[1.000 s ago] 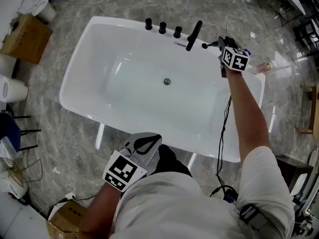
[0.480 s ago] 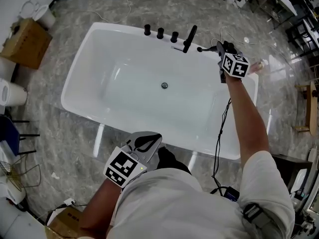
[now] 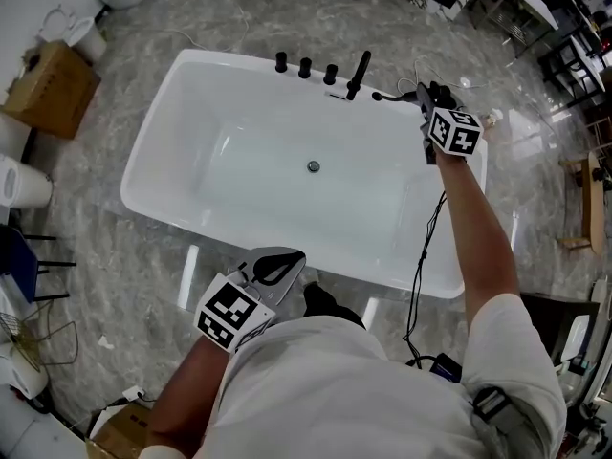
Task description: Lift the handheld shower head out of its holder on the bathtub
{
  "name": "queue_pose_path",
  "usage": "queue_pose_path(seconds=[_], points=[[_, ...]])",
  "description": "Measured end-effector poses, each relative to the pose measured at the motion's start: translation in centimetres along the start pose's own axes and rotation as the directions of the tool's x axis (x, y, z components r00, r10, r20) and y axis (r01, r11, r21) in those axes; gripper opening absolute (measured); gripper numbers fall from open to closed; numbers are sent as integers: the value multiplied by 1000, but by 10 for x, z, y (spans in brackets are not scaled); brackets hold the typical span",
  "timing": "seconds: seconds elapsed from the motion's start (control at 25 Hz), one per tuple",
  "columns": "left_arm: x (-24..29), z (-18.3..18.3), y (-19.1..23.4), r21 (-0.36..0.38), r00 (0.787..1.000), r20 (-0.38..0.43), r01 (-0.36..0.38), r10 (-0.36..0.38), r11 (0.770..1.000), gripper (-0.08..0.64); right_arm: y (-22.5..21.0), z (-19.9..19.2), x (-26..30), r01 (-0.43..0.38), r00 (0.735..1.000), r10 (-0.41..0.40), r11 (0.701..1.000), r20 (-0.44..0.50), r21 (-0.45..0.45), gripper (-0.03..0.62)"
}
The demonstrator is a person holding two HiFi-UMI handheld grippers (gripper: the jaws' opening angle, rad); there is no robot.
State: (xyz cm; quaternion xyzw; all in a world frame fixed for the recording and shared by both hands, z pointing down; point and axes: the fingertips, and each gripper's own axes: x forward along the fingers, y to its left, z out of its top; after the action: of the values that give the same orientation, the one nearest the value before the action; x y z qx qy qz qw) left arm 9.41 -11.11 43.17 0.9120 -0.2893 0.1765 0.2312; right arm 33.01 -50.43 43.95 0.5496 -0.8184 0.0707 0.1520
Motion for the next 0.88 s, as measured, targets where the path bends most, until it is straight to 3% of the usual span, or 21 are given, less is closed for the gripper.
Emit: queue_pose_path(seconds=[0.88], points=[[-72, -36, -16, 22, 999, 35, -11, 10, 1000, 6, 62, 62, -121, -4, 992, 8, 999, 125, -35, 143]])
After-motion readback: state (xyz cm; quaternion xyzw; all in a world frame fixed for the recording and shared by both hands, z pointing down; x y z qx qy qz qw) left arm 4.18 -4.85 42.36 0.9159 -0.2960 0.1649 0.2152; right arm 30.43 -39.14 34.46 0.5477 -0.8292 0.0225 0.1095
